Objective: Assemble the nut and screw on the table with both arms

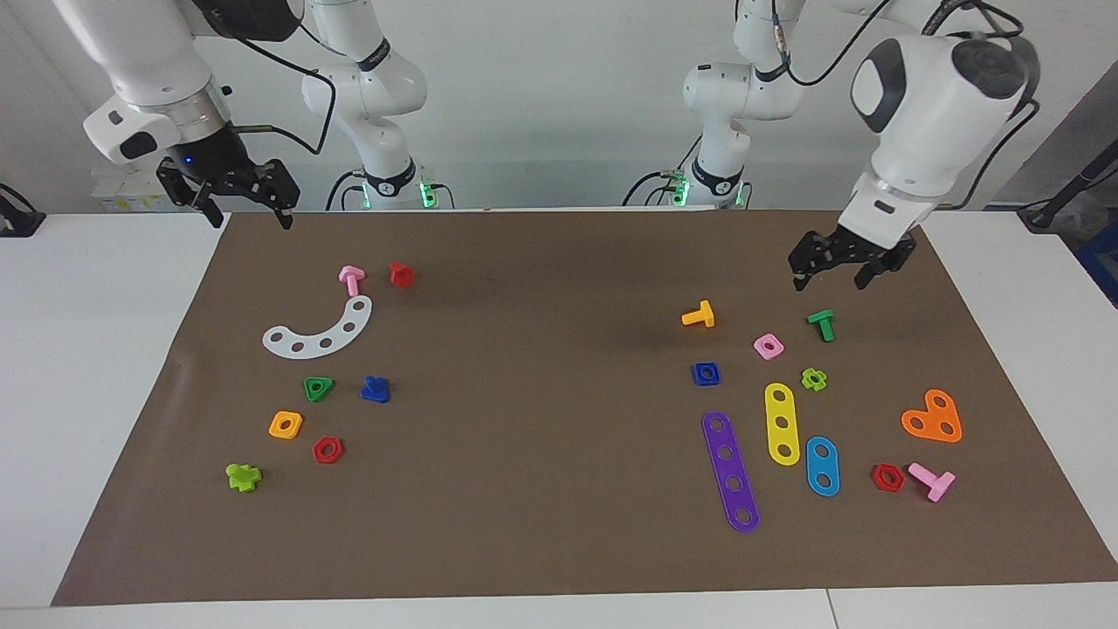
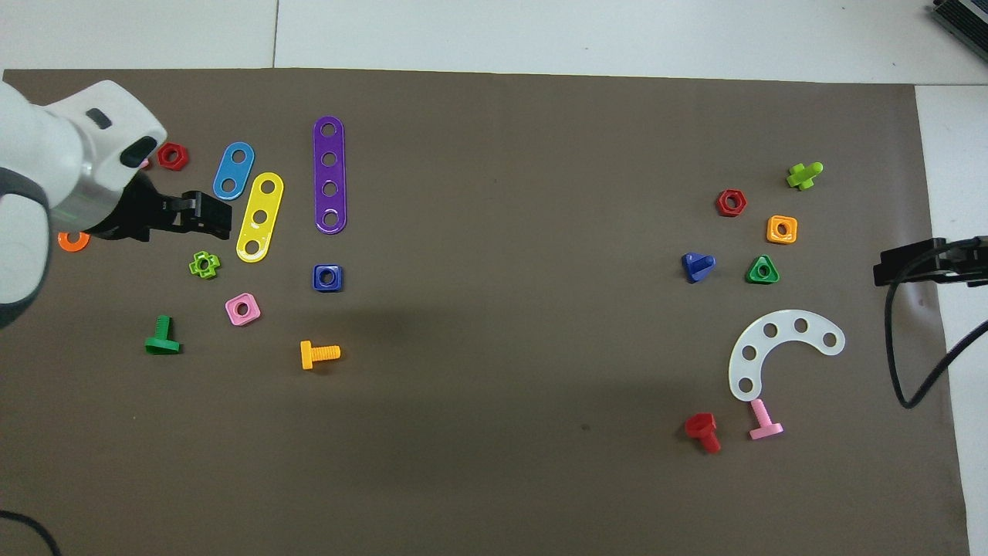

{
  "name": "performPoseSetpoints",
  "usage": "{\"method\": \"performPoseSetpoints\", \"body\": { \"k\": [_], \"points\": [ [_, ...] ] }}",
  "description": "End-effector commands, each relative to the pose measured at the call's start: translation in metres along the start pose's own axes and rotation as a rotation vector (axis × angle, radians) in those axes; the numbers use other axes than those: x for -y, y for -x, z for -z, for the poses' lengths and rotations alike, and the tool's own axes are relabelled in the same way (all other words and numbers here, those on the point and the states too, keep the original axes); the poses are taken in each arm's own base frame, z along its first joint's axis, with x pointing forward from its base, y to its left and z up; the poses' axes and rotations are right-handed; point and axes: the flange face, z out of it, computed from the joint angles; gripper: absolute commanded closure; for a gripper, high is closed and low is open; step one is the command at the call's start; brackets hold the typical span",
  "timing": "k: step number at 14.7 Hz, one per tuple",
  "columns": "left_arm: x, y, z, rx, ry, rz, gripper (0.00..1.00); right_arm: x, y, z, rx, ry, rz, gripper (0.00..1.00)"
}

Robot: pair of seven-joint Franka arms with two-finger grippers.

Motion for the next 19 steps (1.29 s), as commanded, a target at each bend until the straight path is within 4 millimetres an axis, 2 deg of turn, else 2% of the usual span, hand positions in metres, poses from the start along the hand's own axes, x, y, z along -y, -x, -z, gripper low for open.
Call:
{"method": "performPoseSetpoints", "body": {
  "k": [1,2,3,4,5,6,8,10,11,13,15,17,19],
  "points": [
    [-0.018,-0.008,-0.051,-0.024,0.014,0.046,0.03,0.026,-0.014,-0.028,-0.032,-0.022,0.033,0.00],
    [-0.030,-0.006,-0.073,-0.066,0.040,0.047,0.03,0.042,-0.020,-0.051,-0.053,-0.032,0.053,0.00],
    [-0.034,-0.004,-0.094,-0.092,0.059,0.052,0.03,0.054,-0.028,-0.079,-0.057,-0.035,0.071,0.00],
    [-0.044,-0.001,-0.120,-0.090,0.055,0.038,0.05,0.063,-0.037,-0.109,-0.048,-0.031,0.092,0.00],
    [-0.052,-0.002,-0.140,-0.085,0.049,0.026,0.08,0.071,-0.045,-0.130,-0.061,-0.027,0.119,0.00],
    [-0.052,-0.002,-0.150,-0.080,0.045,0.027,0.09,0.080,-0.056,-0.153,-0.070,-0.021,0.156,0.00],
    [-0.050,0.002,-0.172,-0.050,0.034,0.014,0.13,0.086,-0.074,-0.194,-0.081,-0.009,0.210,0.00],
    [-0.054,0.002,-0.195,-0.035,0.025,0.011,0.18,0.089,-0.080,-0.235,-0.105,-0.030,0.269,0.00],
    [-0.064,0.006,-0.208,-0.029,0.020,0.003,0.19,0.089,-0.079,-0.251,-0.109,-0.037,0.278,0.00],
    [-0.063,0.014,-0.228,-0.045,0.020,0.000,0.19,0.088,-0.074,-0.283,-0.107,-0.031,0.299,0.00],
    [-0.062,0.016,-0.233,-0.059,0.022,-0.002,0.19,0.087,-0.071,-0.301,-0.130,-0.025,0.306,0.04],
    [-0.059,0.020,-0.237,-0.044,0.017,0.000,0.21,0.087,-0.064,-0.314,-0.106,-0.024,0.339,0.17],
    [-0.060,0.024,-0.241,-0.026,0.014,-0.003,0.28,0.086,-0.060,-0.322,-0.086,-0.023,0.357,0.39]
  ]
}}
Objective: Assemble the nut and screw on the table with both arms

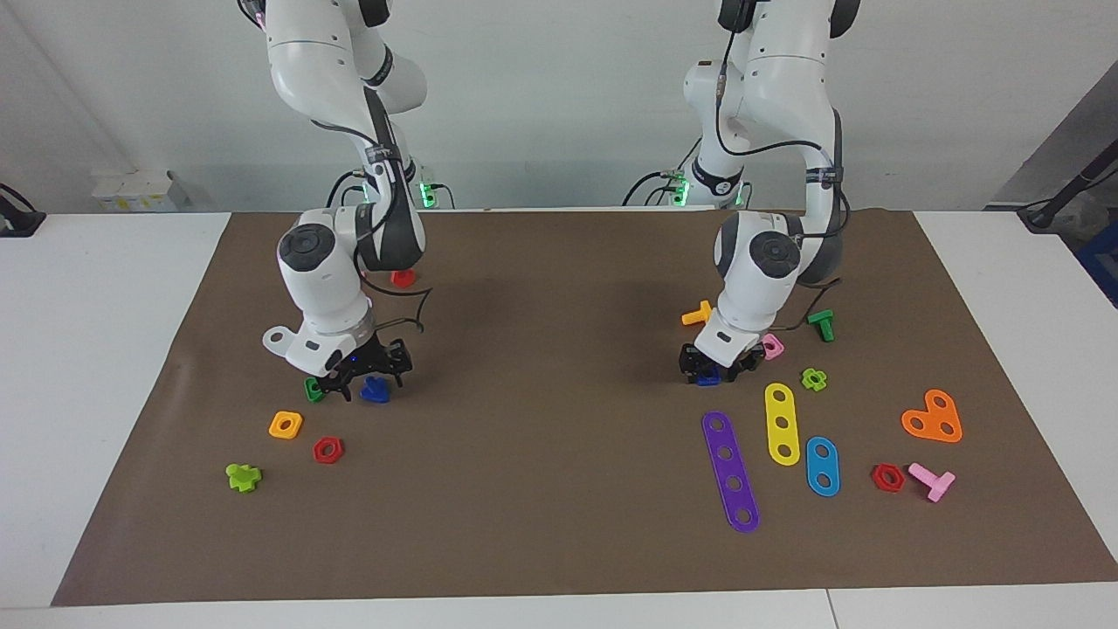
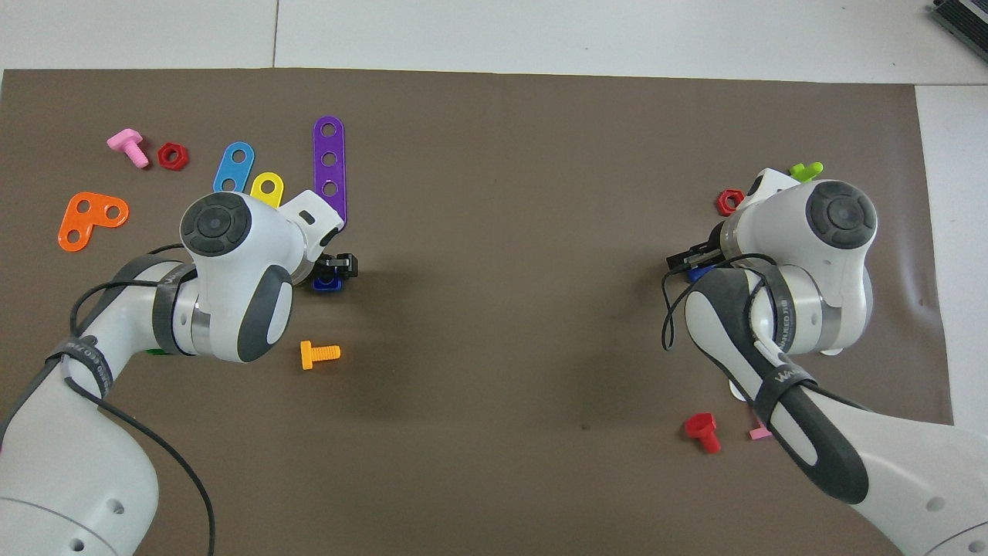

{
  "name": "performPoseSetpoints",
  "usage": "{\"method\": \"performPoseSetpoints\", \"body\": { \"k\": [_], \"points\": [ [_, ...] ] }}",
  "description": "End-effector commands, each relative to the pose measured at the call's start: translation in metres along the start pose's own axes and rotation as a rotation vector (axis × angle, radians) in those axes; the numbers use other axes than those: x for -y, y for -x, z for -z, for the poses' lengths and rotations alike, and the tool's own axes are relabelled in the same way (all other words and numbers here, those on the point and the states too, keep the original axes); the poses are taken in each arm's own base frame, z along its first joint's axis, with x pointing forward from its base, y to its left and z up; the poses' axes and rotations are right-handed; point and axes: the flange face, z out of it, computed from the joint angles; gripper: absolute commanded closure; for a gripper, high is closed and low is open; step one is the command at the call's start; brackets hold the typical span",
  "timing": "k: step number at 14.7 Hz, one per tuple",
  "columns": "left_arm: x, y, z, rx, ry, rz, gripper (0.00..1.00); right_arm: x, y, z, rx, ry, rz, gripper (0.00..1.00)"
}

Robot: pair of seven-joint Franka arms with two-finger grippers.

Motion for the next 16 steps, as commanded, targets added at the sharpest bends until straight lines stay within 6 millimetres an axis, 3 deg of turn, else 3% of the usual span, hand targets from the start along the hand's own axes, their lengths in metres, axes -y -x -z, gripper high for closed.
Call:
{"method": "performPoseSetpoints", "body": {
  "k": [1,3,5,10,13,14,15,16],
  "points": [
    [0.001,0.010,-0.001,0.016,0.005,0.013,0.31,-0.002,0.010,-0.004,0.008,-0.021,0.026,0.45],
    [-0.006,0.014,0.000,0.039,0.001,0.003,0.36,-0.003,0.012,-0.005,0.020,-0.024,0.024,0.54],
    [-0.005,0.013,0.000,0.039,0.000,0.006,0.45,-0.003,0.014,-0.005,0.034,-0.029,0.024,0.56],
    [-0.007,0.010,0.003,0.031,0.002,0.001,0.97,-0.007,0.016,-0.004,0.047,-0.033,0.034,0.57],
    [-0.010,0.001,0.014,0.025,0.005,0.002,1.00,-0.007,0.016,-0.004,0.044,-0.032,0.035,0.75],
    [-0.012,-0.005,0.024,0.026,0.006,0.001,1.00,-0.007,0.015,-0.003,0.040,-0.031,0.034,0.94],
    [-0.015,-0.013,0.033,0.034,0.007,0.001,1.00,-0.006,0.015,-0.004,0.040,-0.031,0.019,1.00],
    [-0.016,-0.019,0.043,0.043,0.007,0.005,1.00,-0.005,0.011,-0.002,0.030,-0.028,0.004,1.00]
  ]
}}
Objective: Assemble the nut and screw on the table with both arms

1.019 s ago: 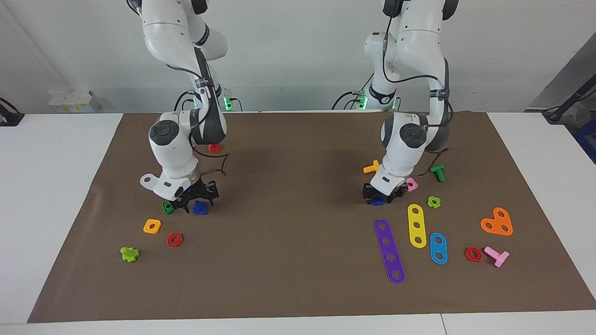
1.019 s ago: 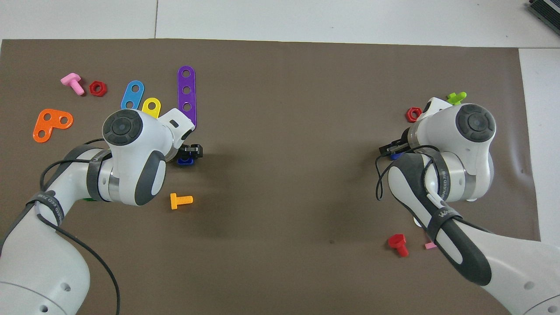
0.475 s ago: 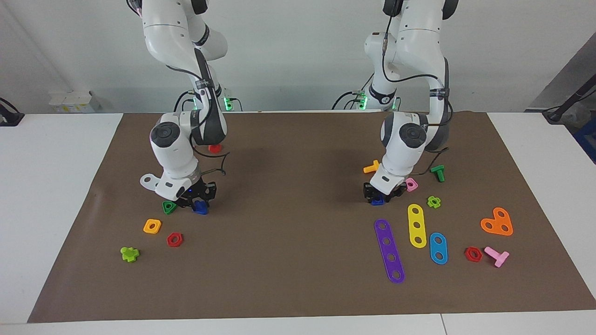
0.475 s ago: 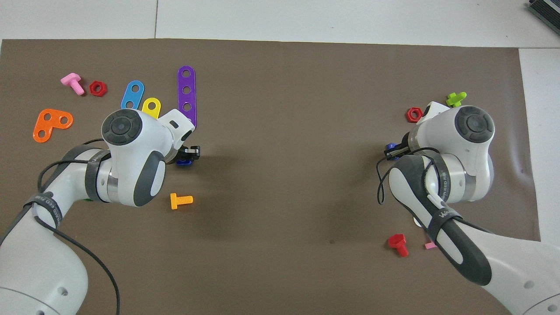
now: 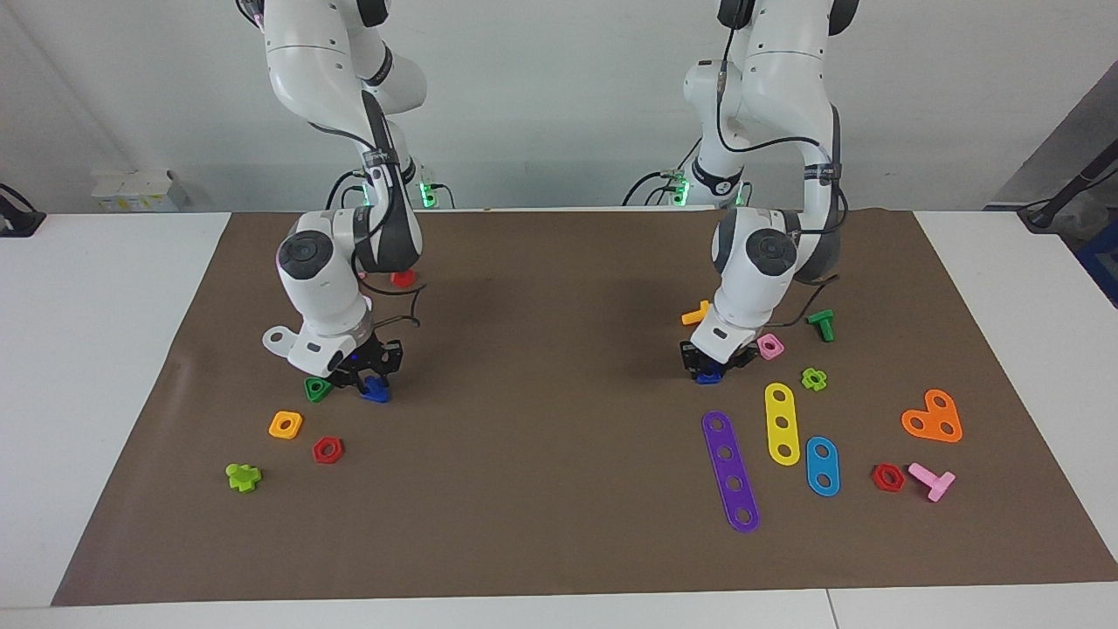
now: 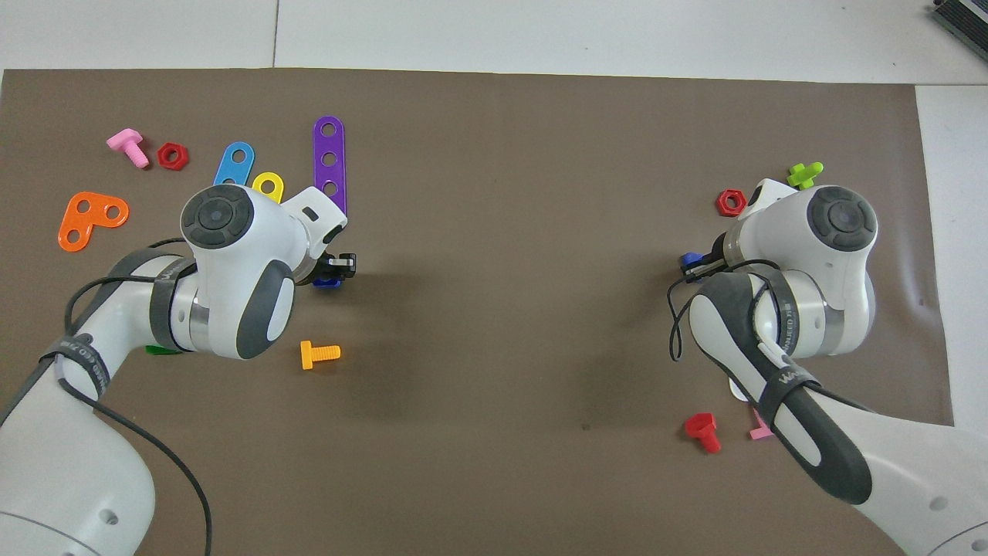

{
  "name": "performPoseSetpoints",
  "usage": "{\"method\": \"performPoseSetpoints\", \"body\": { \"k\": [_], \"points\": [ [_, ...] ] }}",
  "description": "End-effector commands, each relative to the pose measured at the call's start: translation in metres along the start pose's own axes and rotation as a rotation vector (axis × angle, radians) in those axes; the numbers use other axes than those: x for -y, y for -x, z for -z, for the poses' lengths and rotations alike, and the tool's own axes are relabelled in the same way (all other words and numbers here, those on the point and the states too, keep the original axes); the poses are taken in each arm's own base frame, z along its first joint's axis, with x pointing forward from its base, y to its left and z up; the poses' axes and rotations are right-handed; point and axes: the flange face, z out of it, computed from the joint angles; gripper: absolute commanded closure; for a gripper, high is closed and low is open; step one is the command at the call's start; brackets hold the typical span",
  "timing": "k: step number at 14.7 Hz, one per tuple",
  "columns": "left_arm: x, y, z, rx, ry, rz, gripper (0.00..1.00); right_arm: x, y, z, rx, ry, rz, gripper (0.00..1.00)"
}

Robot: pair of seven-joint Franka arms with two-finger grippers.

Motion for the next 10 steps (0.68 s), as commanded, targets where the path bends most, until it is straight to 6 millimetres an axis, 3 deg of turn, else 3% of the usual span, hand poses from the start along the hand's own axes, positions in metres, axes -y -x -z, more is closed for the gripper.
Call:
{"method": "performPoseSetpoints", "body": {
  "k": [1,3,6,8,10],
  "points": [
    [-0.006,-0.018,0.032,0.024,0.008,0.026,1.00,-0.004,0.000,0.008,-0.013,-0.016,-0.023,1.00],
    [-0.003,-0.021,0.038,0.018,0.010,0.051,1.00,0.001,-0.007,0.021,-0.027,-0.016,-0.028,1.00],
    [-0.003,-0.021,0.042,0.014,0.013,0.063,1.00,0.008,-0.024,0.066,-0.030,-0.026,-0.089,1.00],
    [-0.002,-0.021,0.043,0.013,0.013,0.064,1.00,0.037,-0.041,0.097,-0.028,-0.032,-0.131,1.00],
    [-0.003,-0.020,0.043,0.008,0.014,0.070,1.00,0.089,-0.060,0.119,-0.058,-0.036,-0.168,1.00]
  ]
}}
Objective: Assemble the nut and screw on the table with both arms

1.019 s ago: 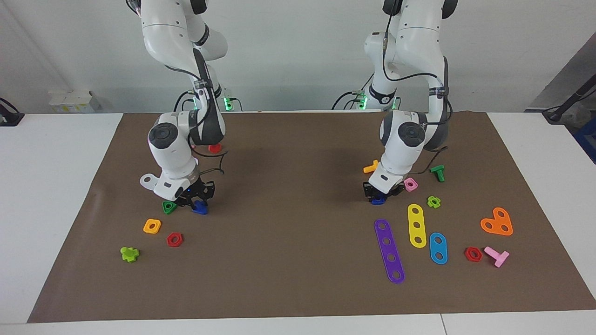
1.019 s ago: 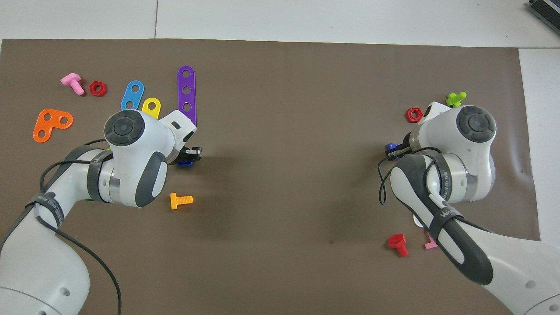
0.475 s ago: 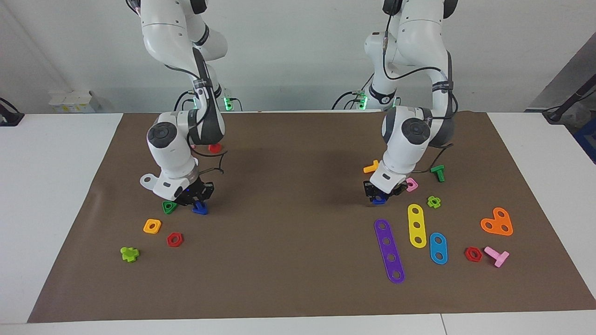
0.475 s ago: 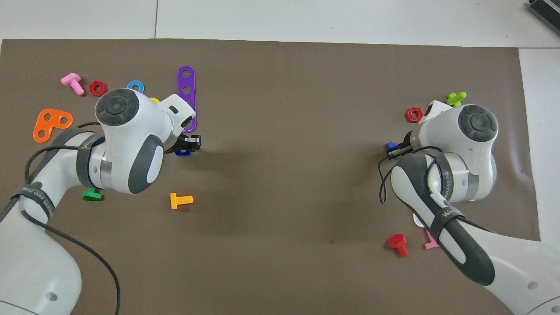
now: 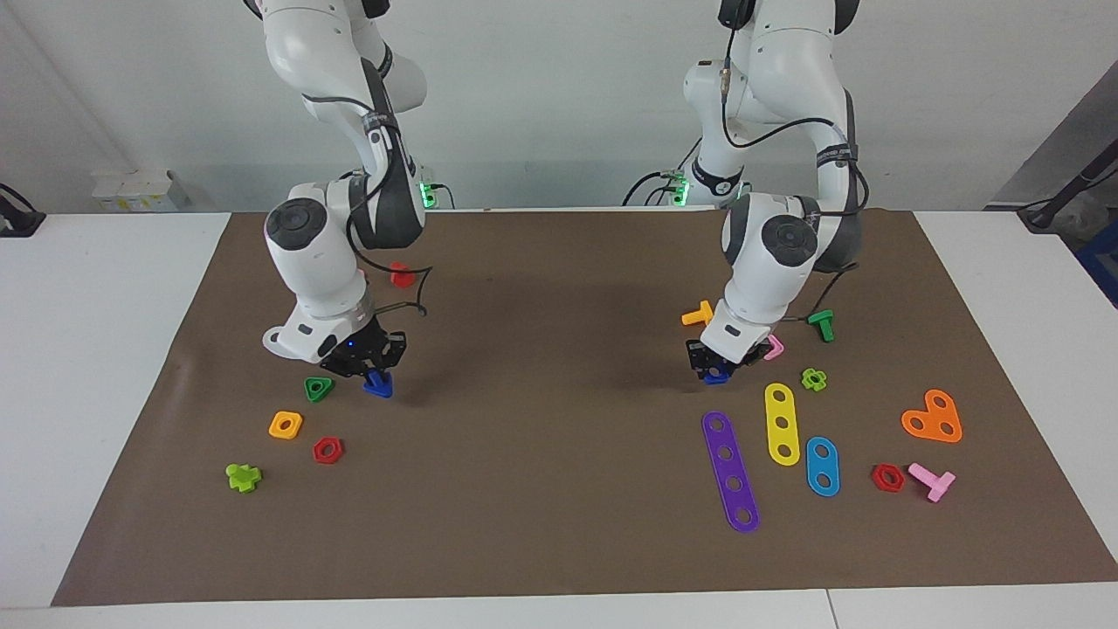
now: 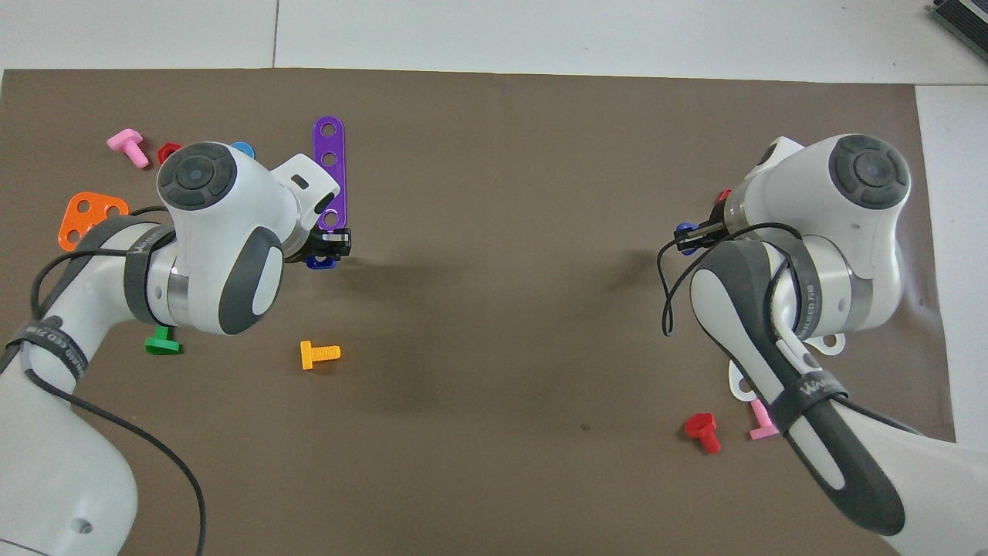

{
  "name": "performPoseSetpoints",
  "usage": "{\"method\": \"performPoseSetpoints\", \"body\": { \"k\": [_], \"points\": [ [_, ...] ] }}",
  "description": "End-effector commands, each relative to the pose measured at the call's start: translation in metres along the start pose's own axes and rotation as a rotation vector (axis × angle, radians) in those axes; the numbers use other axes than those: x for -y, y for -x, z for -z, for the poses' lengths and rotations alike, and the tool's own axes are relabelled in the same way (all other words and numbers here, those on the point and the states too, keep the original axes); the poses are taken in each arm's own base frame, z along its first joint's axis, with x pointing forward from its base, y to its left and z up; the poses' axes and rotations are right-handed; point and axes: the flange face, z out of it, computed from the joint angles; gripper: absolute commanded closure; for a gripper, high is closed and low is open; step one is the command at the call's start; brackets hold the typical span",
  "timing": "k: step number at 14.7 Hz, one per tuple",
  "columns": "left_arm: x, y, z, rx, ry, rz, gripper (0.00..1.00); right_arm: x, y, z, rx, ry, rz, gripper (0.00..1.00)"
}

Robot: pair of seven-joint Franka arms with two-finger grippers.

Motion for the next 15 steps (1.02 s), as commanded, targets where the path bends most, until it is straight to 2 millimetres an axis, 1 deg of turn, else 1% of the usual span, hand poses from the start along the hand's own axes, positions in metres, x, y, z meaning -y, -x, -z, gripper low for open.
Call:
{"method": "performPoseSetpoints", "body": {
  "k": [1,2,3,5,6,8,10,11,13,14,15],
  "points": [
    [0.000,-0.002,0.005,0.000,0.013,0.037,1.00,0.070,-0.014,0.021,-0.036,-0.019,-0.070,1.00],
    [0.000,-0.002,0.005,-0.003,0.014,0.040,1.00,0.091,-0.016,0.024,-0.051,-0.025,-0.094,1.00],
    [-0.002,-0.002,0.006,-0.004,0.015,0.039,1.00,0.117,-0.020,0.026,-0.065,-0.032,-0.112,1.00],
    [-0.002,-0.002,0.007,-0.006,0.015,0.040,1.00,0.164,-0.028,0.020,-0.076,-0.039,-0.155,1.00],
    [-0.002,-0.002,0.008,-0.010,0.017,0.040,1.00,0.182,-0.031,0.016,-0.085,-0.044,-0.179,1.00],
    [-0.001,-0.001,0.007,-0.007,0.016,0.036,1.00,0.211,-0.030,0.009,-0.118,-0.063,-0.197,1.00],
    [-0.001,-0.002,0.008,-0.009,0.016,0.040,1.00,0.252,-0.028,-0.017,-0.126,-0.070,-0.217,1.00],
    [0.000,-0.003,0.008,-0.010,0.018,0.041,1.00,0.268,-0.028,-0.030,-0.127,-0.070,-0.224,1.00],
    [-0.002,-0.008,0.014,-0.018,0.037,0.054,1.00,0.291,-0.031,-0.057,-0.115,-0.058,-0.232,1.00],
    [-0.002,-0.009,0.016,-0.019,0.037,0.055,1.00,0.304,-0.031,-0.063,-0.125,-0.064,-0.230,1.00],
    [-0.003,-0.010,0.018,-0.019,0.038,0.054,1.00,0.313,-0.031,-0.067,-0.149,-0.083,-0.234,1.00]
  ]
}}
